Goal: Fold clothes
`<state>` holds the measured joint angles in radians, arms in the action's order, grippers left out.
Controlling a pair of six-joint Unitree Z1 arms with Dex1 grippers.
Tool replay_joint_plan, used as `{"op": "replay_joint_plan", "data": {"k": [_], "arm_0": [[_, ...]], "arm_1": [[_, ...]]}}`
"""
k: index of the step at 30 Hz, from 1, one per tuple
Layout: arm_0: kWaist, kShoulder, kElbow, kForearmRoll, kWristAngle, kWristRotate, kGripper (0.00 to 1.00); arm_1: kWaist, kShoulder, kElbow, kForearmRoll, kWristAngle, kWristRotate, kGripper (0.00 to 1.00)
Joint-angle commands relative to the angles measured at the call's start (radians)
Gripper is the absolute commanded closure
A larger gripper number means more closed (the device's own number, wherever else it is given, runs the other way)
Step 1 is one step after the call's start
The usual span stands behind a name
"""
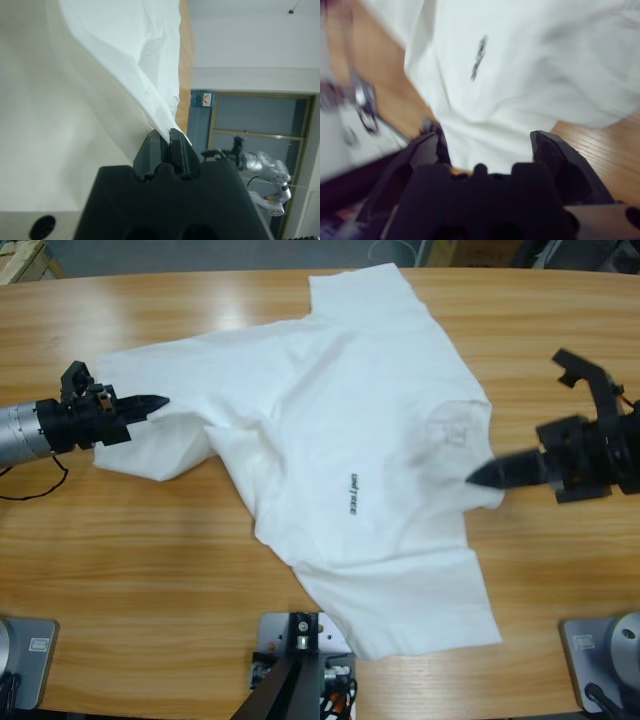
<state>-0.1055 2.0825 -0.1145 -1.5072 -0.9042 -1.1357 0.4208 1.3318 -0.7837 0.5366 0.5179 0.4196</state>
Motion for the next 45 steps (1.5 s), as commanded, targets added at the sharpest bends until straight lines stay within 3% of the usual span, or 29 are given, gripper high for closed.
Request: {"op": "replay_joint_plan", "data": {"k": [1,10,14,21,29,33,35,38,40,41,45], "arm_0": [[0.014,-0.019,0.016,-0.054,-0.031,-0.022,1.000],[0.013,0.000,0.015,-0.054,-0.031,-0.015,1.000],[0.014,0.003,0.015,-0.054,-0.030,-0.015,1.000],[0.014,0.002,0.019,-0.054,-0.031,-0.015,1.000],[0.018,0.001,0.019,-0.054,-0.033,-0.015,1.000],[0.021,0.002,0.019,-0.054,-0.033,-0.015,1.000],[0.023,0.002,0.019,-0.054,-0.033,-0.014,1.000],[0.025,0.002,0.021,-0.054,-0.033,-0.013,1.000],[0.027,0.002,0.021,-0.054,-0.033,-0.013,1.000],[0.027,0.003,0.020,-0.054,-0.033,-0.013,1.000],[0.027,0.010,0.020,-0.054,-0.033,-0.012,1.000]], "arm_1": [[-0.054,-0.076,0.265,-0.218,-0.002,0.308,0.210],[-0.041,-0.151,0.437,-0.231,-0.008,0.370,0.211],[0.007,-0.127,0.481,-0.308,0.013,0.408,0.211],[0.070,0.022,0.547,-0.559,0.035,0.429,0.220],[0.084,0.068,0.551,-0.578,0.002,0.454,0.220],[0.140,0.152,0.566,-0.663,0.003,0.491,0.231],[0.180,0.198,0.566,-0.712,0.009,0.513,0.280],[0.202,0.204,0.568,-0.736,0.011,0.531,0.509],[0.202,0.184,0.581,-0.736,0.008,0.536,0.935],[0.202,0.178,0.587,-0.735,0.006,0.541,1.000],[0.202,0.164,0.596,-0.732,-0.002,0.547,1.000]]}}
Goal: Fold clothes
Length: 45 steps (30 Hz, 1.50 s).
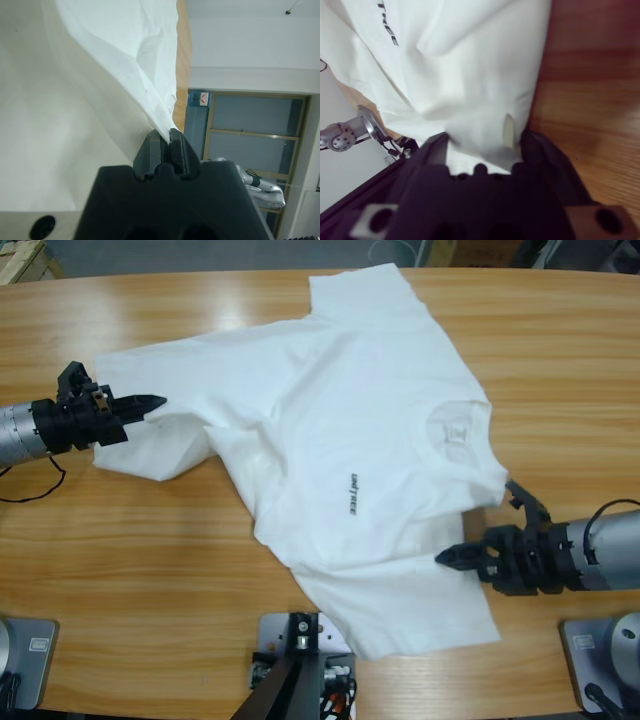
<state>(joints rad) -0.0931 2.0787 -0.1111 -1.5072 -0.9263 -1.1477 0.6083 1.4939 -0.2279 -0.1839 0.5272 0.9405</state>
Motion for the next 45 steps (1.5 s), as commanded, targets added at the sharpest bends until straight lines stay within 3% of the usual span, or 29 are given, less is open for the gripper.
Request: {"op": "replay_joint_plan", "data": {"k": [1,11,22,31,45], "arm_0": [[0.015,0.015,0.017,-0.054,-0.012,0.002,1.000],[0.066,0.010,0.016,-0.055,-0.038,0.002,1.000],[0.237,-0.033,0.019,-0.054,-0.115,-0.008,1.000],[0.350,-0.068,0.019,-0.054,-0.184,-0.031,1.000],[0.365,-0.355,0.020,-0.053,-0.224,-0.223,1.000]], "arm_1": [[0.015,-0.003,0.042,-0.011,-0.014,0.026,1.000],[-0.027,-0.162,-0.034,0.063,0.050,-0.036,1.000],[-0.410,-0.227,-0.056,0.172,0.186,-0.162,1.000],[-0.600,-0.184,-0.102,0.189,0.260,-0.218,1.000],[-0.663,-0.140,-0.207,0.192,0.286,-0.235,1.000]]}}
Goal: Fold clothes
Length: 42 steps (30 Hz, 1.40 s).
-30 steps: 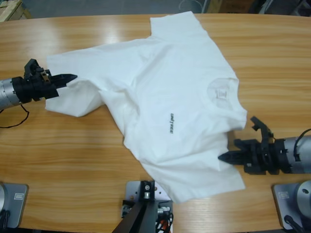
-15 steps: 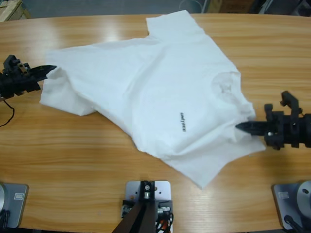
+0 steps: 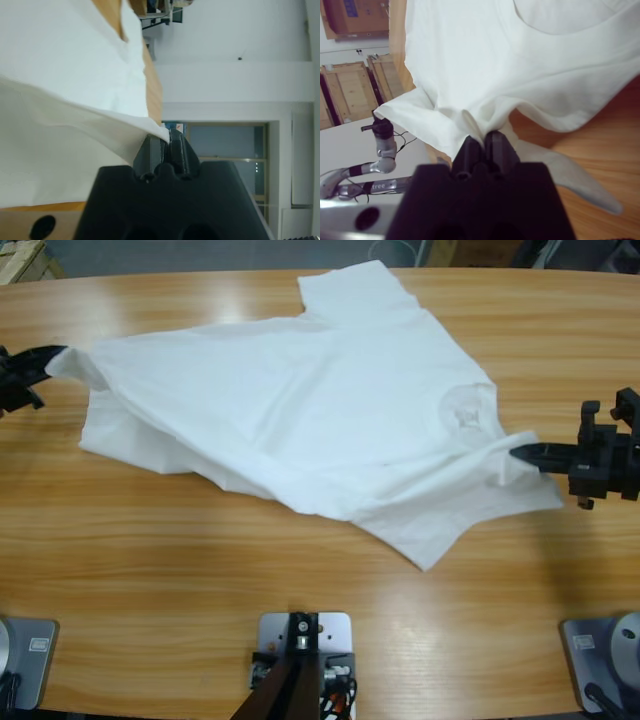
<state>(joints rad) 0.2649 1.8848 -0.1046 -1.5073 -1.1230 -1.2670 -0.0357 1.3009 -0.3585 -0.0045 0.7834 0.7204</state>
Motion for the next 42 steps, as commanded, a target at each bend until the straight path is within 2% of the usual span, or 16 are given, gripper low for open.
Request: {"op": "replay_joint_plan", "data": {"k": [1,12,20,25,29,36,42], "arm_0": [[0.008,-0.174,0.005,-0.053,-0.031,-0.121,1.000],[0.021,-0.351,-0.003,-0.048,-0.051,-0.278,1.000],[0.026,-0.545,0.161,-0.028,-0.085,-0.298,1.000],[0.008,-0.936,0.161,0.328,-0.087,-0.342,1.000],[0.000,-1.071,0.157,0.475,-0.057,-0.342,1.000],[0.002,-1.058,0.124,0.526,-0.065,-0.324,1.000],[-0.001,-1.005,-0.043,0.621,-0.086,-0.259,1.000]], "arm_1": [[-0.020,0.063,-0.089,0.012,0.036,-0.016,1.000],[-0.052,0.086,-0.111,0.042,0.060,-0.047,1.000],[-0.058,0.044,-0.111,0.085,0.072,-0.053,1.000],[-0.058,0.022,-0.111,0.127,0.073,-0.077,1.000],[-0.059,0.016,-0.111,0.136,0.071,-0.082,1.000],[-0.059,-0.018,-0.110,0.196,0.062,-0.118,1.000],[-0.059,-0.032,-0.111,0.210,0.059,-0.142,1.000]]}}
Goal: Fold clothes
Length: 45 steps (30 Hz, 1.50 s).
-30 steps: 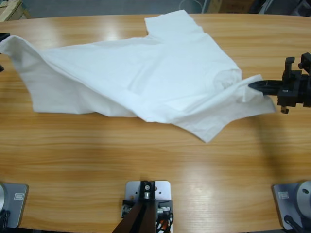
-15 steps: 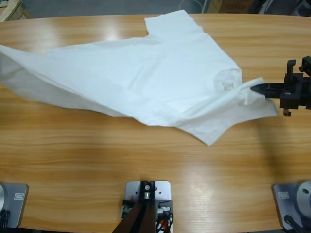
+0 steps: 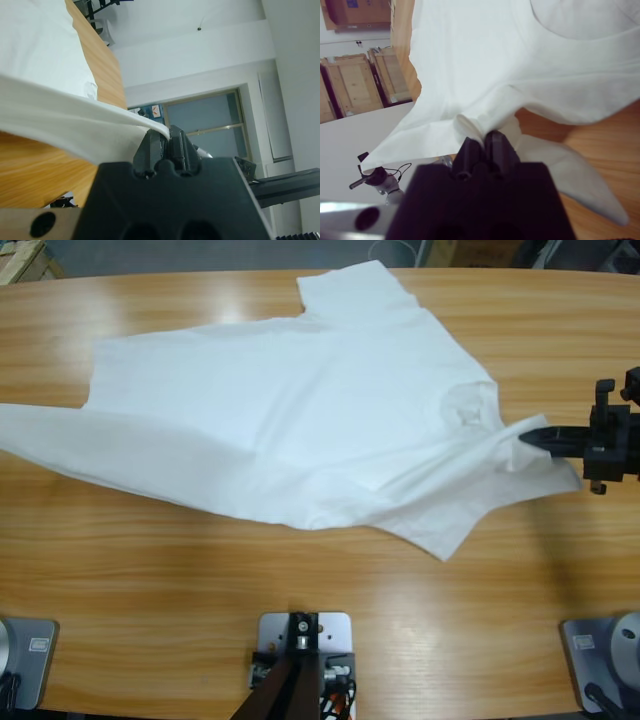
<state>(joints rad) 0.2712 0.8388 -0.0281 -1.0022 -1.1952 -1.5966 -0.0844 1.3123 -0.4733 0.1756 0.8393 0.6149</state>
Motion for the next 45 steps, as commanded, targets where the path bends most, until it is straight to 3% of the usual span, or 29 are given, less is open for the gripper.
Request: {"op": "replay_joint_plan", "data": {"k": [1,12,18,25,32,36,45], "arm_0": [[-0.008,0.055,-0.155,0.136,-0.021,0.086,1.000],[0.004,0.353,-0.380,0.167,0.049,0.265,1.000],[0.008,0.352,-0.398,0.297,0.156,0.410,1.000],[-0.011,0.380,-0.539,0.405,0.160,0.517,1.000],[-0.022,0.329,-0.595,0.682,0.265,0.623,1.000],[-0.100,0.313,-0.747,1.025,0.416,0.781,1.000],[-0.213,0.272,-0.832,1.374,0.659,0.942,1.000]], "arm_1": [[-0.011,-0.044,0.004,0.030,0.003,-0.037,1.000],[-0.011,-0.032,0.001,0.030,0.000,-0.058,1.000],[-0.011,-0.033,0.002,0.030,0.000,-0.058,1.000],[-0.011,-0.025,-0.005,0.027,0.001,-0.058,1.000],[-0.011,-0.010,-0.013,0.027,0.003,-0.058,1.000],[-0.011,-0.008,-0.013,0.026,0.002,-0.058,1.000],[-0.011,0.001,-0.013,0.025,0.001,-0.064,1.000]]}}
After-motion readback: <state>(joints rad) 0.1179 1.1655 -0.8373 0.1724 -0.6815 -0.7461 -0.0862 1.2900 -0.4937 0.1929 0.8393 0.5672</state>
